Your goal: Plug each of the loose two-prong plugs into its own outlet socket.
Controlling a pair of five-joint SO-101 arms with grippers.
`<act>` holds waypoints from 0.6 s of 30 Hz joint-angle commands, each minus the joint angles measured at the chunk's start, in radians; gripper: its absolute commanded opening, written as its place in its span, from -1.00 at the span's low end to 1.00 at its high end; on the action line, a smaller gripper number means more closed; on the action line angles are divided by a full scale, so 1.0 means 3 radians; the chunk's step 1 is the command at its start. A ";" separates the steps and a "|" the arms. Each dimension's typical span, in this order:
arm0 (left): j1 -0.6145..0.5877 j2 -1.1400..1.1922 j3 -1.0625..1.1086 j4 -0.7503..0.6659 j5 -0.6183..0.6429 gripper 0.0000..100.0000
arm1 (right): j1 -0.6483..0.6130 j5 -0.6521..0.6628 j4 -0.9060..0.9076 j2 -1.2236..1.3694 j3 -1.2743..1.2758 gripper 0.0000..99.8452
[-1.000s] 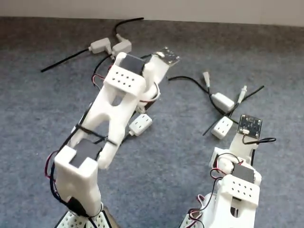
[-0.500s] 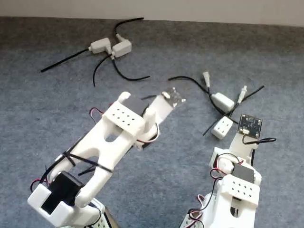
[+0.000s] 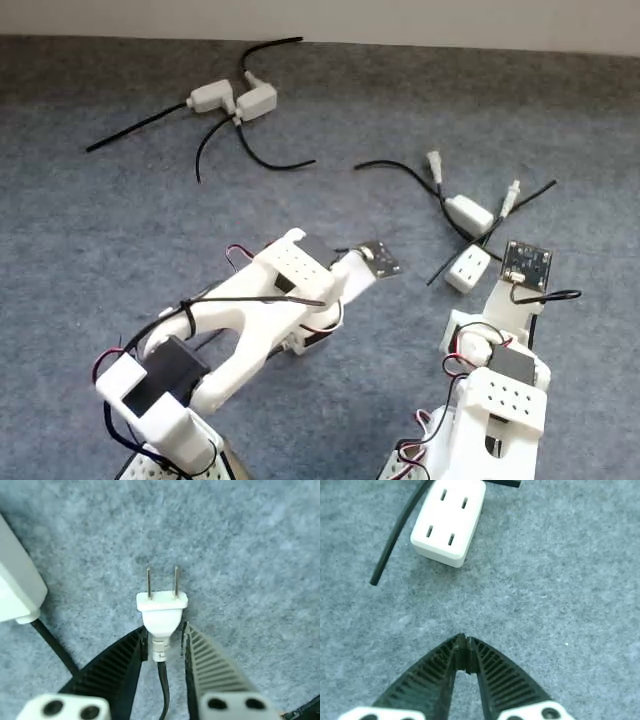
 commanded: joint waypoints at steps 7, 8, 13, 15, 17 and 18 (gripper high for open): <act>0.0023 -0.0095 -0.0003 -0.0164 -0.0005 -0.74 | 0.0023 -0.0020 -0.0059 -0.0028 -0.0023 -0.99; 0.0013 -0.0090 0.0003 -0.0215 -0.0005 -0.74 | 0.0023 -0.0020 -0.0059 -0.0028 -0.0023 -0.99; -0.0151 0.0008 0.0043 -0.0414 -0.0005 -0.74 | 0.0028 -0.0020 -0.0059 -0.0028 -0.0023 -0.99; -0.0171 0.0064 0.0028 -0.0399 -0.0005 -0.74 | 0.0028 -0.0020 -0.0059 -0.0028 -0.0023 -0.99; -0.0166 0.0079 0.0028 -0.0399 -0.0005 -0.74 | 0.0028 -0.0020 -0.0059 -0.0028 -0.0023 -0.99; -0.0161 0.0079 0.0028 -0.0399 -0.0005 -0.74 | 0.0028 -0.0020 -0.0059 -0.0028 -0.0023 -0.99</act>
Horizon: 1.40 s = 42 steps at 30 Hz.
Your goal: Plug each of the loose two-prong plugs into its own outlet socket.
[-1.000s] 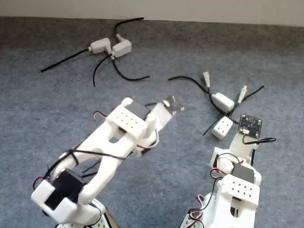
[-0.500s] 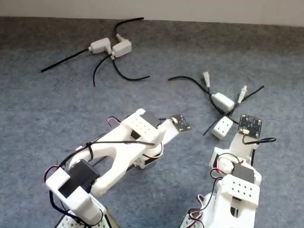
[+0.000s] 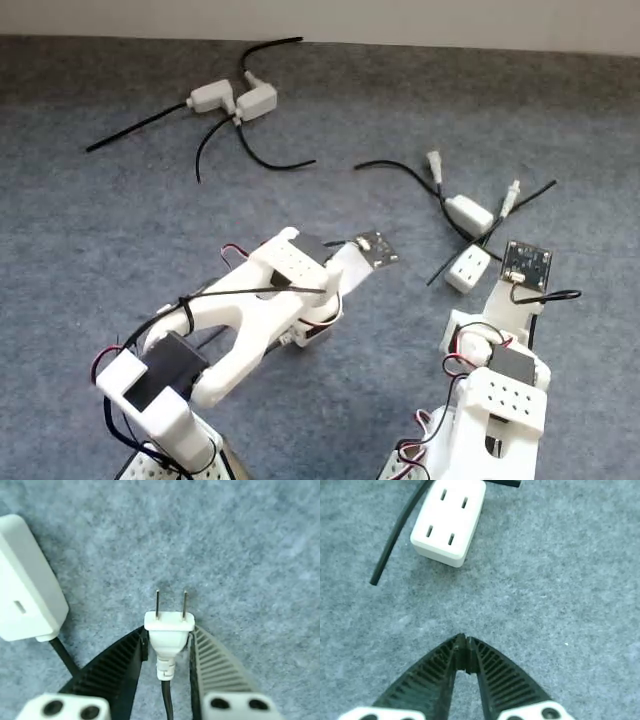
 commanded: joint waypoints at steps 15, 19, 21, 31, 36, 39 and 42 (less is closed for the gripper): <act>-0.0038 -0.0396 -0.0187 -0.0031 0.0358 -0.99 | 0.0033 -0.0020 -0.0059 -0.0028 -0.0023 -0.99; 0.0110 -0.1204 0.0074 -0.0031 0.0414 -0.99 | 0.0033 -0.0031 -0.0059 -0.0028 -0.0023 -0.99; 0.0171 -0.1777 0.0376 -0.0056 0.0414 -0.99 | 0.0033 -0.0036 -0.0059 -0.0028 -0.0023 -0.99; -0.0217 -0.4959 0.2386 -0.1069 0.0419 -0.99 | 0.0013 -0.0036 -0.0059 -0.0028 -0.0018 -0.99; -0.0207 -0.6196 0.3312 -0.1550 0.0476 -0.99 | 0.0008 -0.0020 -0.0059 -0.0028 -0.0023 -0.99; -0.0228 -0.6534 0.3634 -0.1913 0.0808 -0.99 | 0.0008 -0.0020 -0.0069 -0.0028 -0.0038 -0.99; -0.0228 -0.6324 0.3854 -0.2414 0.1013 -0.99 | 0.0003 -0.0020 -0.0176 -0.0028 -0.0125 -0.99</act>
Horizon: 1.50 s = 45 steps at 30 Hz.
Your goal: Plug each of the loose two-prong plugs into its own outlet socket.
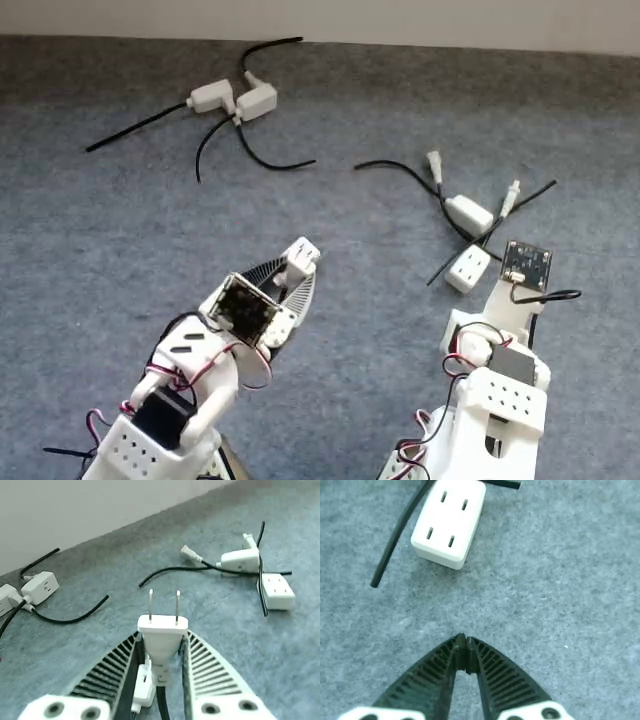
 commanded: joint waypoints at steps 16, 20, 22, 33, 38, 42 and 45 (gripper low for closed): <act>0.0463 0.0105 0.0217 -0.0829 0.0174 -0.99 | -0.1112 0.0261 0.0187 -0.0038 -0.1542 -0.99; 0.0468 0.0105 0.0217 -0.0829 0.0174 -0.99 | -0.1414 0.0286 0.0182 -0.0371 -0.1741 -0.99; 0.0468 0.0110 0.0217 -0.0823 0.0174 -0.99 | -0.1588 0.0292 0.0182 -0.0734 -0.1741 -0.99; 0.0540 0.0110 0.0217 -0.0823 0.0174 -0.99 | -0.3102 0.0588 0.0182 -0.1961 -0.1179 -0.99; 0.0611 0.0110 0.0217 -0.0752 0.0174 -0.99 | -0.3373 0.0614 0.0182 -0.1736 -0.1174 -0.99; 0.0611 0.0095 0.0217 -0.0752 0.0169 -0.99 | -0.3368 0.0619 0.0043 -0.1476 -0.1143 -0.99; 0.0591 0.0079 0.0217 -0.0752 0.0169 -0.99 | -0.3235 0.0619 -0.0069 -0.1266 -0.1097 -0.99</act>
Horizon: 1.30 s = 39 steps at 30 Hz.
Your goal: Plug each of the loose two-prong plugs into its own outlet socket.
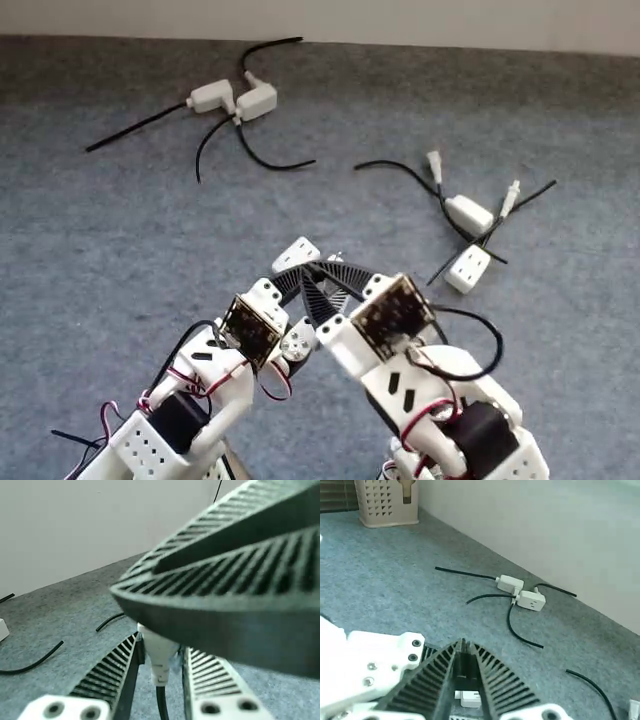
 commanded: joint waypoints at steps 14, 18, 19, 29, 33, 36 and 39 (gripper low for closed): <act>0.0028 -0.0028 0.0059 -0.0005 0.0015 -0.99 | 0.1097 0.0046 -0.1419 0.0990 0.0749 -0.99; 0.0028 -0.0028 0.0059 -0.0005 0.0015 -0.99 | 0.1153 0.0046 -0.1511 0.1220 0.0724 -0.99; 0.0028 -0.0028 0.0059 -0.0005 0.0015 -0.99 | 0.1153 0.0046 -0.1511 0.1256 0.0724 -0.99; 0.0023 -0.0028 0.0059 -0.0005 0.0015 -0.99 | 0.1291 0.0041 -0.1465 0.1297 0.0560 -0.99; -0.0054 -0.0028 0.0059 -0.0005 0.0015 -0.99 | 0.1271 0.0041 -0.1307 0.1317 0.0448 -0.99; -0.0156 -0.0028 0.0059 -0.0015 0.0015 -0.99 | 0.1271 0.0041 -0.1322 0.1322 0.0494 -0.99; -0.0156 -0.0028 0.0059 -0.0020 0.0015 -0.99 | 0.1271 0.0041 -0.1322 0.1322 0.0606 -0.99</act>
